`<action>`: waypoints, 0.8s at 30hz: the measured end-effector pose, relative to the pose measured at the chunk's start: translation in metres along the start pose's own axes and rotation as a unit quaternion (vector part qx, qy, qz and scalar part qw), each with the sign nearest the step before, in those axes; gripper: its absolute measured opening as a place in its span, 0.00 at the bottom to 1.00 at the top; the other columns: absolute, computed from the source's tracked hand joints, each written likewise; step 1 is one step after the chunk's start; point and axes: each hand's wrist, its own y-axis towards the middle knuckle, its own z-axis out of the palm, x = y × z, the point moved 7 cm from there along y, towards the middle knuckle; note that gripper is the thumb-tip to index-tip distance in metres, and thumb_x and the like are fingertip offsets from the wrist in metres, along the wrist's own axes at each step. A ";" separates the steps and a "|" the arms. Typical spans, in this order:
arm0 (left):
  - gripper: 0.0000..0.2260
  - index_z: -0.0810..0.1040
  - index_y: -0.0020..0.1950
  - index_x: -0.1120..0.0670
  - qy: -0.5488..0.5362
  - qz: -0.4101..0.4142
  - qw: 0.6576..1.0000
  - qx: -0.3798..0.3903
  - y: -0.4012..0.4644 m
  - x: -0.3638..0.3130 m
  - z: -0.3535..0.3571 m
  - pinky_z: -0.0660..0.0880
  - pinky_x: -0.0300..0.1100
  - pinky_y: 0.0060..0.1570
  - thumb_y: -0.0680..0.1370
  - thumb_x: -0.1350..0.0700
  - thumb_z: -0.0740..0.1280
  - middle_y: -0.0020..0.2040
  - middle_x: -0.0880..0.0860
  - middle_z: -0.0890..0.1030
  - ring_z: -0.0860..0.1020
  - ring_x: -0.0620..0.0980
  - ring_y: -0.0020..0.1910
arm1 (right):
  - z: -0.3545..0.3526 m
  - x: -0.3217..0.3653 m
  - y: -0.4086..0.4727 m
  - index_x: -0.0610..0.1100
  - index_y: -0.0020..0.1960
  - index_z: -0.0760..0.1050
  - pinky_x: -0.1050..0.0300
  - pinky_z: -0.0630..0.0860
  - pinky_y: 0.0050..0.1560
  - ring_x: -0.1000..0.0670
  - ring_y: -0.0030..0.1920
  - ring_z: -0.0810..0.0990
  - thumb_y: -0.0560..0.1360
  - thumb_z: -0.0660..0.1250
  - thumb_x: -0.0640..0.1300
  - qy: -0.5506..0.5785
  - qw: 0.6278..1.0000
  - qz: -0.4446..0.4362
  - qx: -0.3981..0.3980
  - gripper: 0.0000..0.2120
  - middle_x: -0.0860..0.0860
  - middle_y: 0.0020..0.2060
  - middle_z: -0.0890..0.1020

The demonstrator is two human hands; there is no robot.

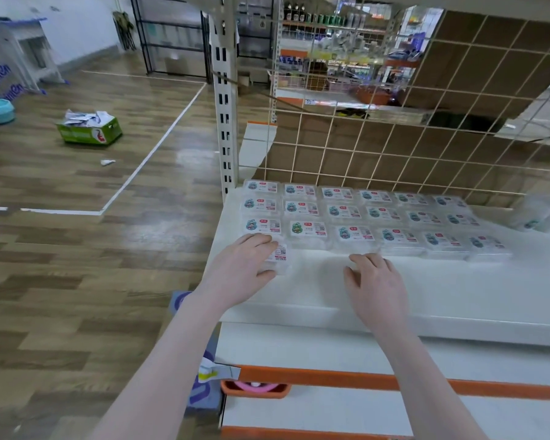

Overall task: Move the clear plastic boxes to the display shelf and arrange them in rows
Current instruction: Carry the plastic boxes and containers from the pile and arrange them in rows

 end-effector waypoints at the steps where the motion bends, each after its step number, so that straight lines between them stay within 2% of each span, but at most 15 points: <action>1: 0.23 0.61 0.75 0.52 0.002 -0.005 1.000 0.003 0.000 -0.001 0.000 0.47 0.31 0.67 0.80 0.49 0.59 0.75 0.47 0.61 0.57 0.45 0.73 | -0.002 0.000 -0.002 0.37 0.43 0.80 0.47 0.77 0.38 0.38 0.37 0.80 0.64 0.75 0.34 -0.001 1.000 -0.002 -0.005 0.09 0.40 0.37 0.81; 6: 0.23 0.62 0.74 0.50 -0.001 -0.033 0.999 0.010 -0.003 -0.012 0.001 0.53 0.34 0.67 0.80 0.48 0.60 0.74 0.46 0.62 0.58 0.45 0.73 | -0.016 -0.019 -0.011 0.37 0.45 0.81 0.47 0.78 0.39 0.38 0.38 0.80 0.65 0.75 0.35 -0.017 1.000 0.016 -0.018 0.10 0.40 0.38 0.82; 13: 0.23 0.62 0.74 0.51 0.010 -0.062 0.998 -0.003 0.005 -0.066 0.006 0.57 0.38 0.67 0.80 0.47 0.59 0.74 0.47 0.62 0.59 0.47 0.72 | -0.052 -0.085 -0.034 0.36 0.45 0.81 0.46 0.77 0.42 0.37 0.40 0.80 0.65 0.76 0.37 -0.062 0.994 0.083 -0.039 0.10 0.39 0.39 0.82; 20: 0.23 0.61 0.75 0.51 0.001 -0.052 0.999 -0.004 0.029 -0.181 0.024 0.57 0.40 0.68 0.81 0.47 0.57 0.75 0.49 0.60 0.56 0.47 0.73 | -0.125 -0.188 -0.080 0.36 0.49 0.80 0.45 0.77 0.42 0.36 0.43 0.79 0.66 0.75 0.39 -0.096 0.982 0.145 -0.073 0.13 0.38 0.42 0.81; 24: 0.23 0.60 0.75 0.52 -0.013 -0.029 0.999 -0.006 0.045 -0.276 0.039 0.56 0.42 0.71 0.81 0.47 0.57 0.76 0.51 0.59 0.56 0.49 0.74 | -0.187 -0.257 -0.114 0.35 0.46 0.79 0.47 0.77 0.41 0.37 0.39 0.79 0.64 0.77 0.38 -0.117 0.974 0.162 -0.108 0.13 0.40 0.37 0.80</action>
